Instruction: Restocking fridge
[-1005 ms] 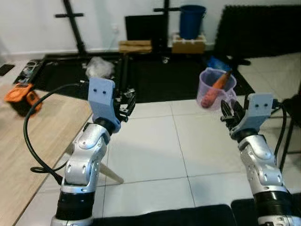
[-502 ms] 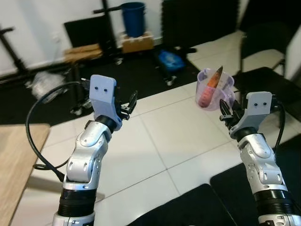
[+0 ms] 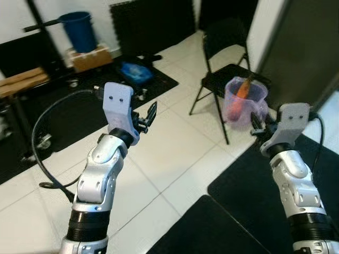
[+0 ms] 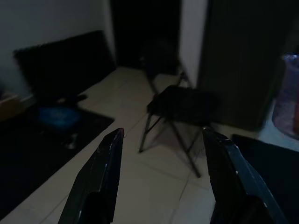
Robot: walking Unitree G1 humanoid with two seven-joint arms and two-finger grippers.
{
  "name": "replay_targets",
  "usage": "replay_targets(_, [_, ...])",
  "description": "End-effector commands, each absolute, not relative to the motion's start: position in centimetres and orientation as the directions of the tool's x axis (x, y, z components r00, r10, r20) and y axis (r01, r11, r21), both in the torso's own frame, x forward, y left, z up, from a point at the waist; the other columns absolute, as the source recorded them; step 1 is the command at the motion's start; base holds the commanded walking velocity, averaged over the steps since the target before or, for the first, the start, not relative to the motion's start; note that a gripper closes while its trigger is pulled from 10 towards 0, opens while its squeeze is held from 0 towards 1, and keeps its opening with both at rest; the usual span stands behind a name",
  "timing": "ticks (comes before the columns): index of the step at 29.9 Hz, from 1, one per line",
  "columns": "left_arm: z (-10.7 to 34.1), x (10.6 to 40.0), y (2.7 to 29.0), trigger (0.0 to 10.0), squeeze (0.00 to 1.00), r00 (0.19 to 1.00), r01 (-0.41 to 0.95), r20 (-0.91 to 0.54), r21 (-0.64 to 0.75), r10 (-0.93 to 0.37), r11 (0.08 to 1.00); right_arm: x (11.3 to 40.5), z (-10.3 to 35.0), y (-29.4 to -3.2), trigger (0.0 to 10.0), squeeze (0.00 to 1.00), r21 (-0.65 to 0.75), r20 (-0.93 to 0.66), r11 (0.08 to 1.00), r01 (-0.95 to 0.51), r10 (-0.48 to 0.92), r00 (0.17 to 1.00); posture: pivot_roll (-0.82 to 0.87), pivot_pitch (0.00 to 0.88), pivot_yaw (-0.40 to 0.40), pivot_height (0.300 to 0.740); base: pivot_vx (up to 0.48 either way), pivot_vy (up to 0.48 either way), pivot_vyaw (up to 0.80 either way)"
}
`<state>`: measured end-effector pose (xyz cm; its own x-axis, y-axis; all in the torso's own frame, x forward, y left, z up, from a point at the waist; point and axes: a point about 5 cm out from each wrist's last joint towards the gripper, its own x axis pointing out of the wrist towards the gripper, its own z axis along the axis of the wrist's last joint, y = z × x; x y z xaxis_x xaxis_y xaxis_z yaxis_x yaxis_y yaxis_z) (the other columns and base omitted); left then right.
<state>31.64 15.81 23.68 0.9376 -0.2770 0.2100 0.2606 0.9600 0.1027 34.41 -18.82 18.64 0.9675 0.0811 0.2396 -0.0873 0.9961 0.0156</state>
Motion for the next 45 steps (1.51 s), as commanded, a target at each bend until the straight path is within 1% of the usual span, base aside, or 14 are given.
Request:
replay_targets(1, [23.24, 31.57, 15.81, 10.0, 0.0, 0.939, 0.266, 0.198, 0.095, -0.28, 0.959, 34.26, 18.81, -18.89, 10.0, 0.0, 0.024, 0.258, 0.996, -0.085, 0.076, 0.963, 0.04, 0.142, -0.008, 0.74, 0.0, 0.0, -0.8])
replay_targets(42, [23.18, 31.68, 15.83, 10.0, 0.0, 0.939, 0.265, 0.204, 0.091, -0.278, 0.96, 34.33, 18.86, -18.88, 10.0, 0.0, 0.026, 0.263, 0.996, -0.084, 0.074, 0.962, 0.03, 0.142, -0.006, 0.74, 0.0, 0.0, -0.8])
replay_targets(45, [23.19, 31.66, 15.83, 10.0, 0.0, 0.939, 0.264, 0.208, 0.082, -0.276, 0.961, 34.32, 18.95, -18.84, 10.0, 0.0, 0.009, 0.268, 0.996, -0.084, 0.079, 0.96, 0.03, 0.14, -0.006, 0.74, 0.0, 0.0, 0.0])
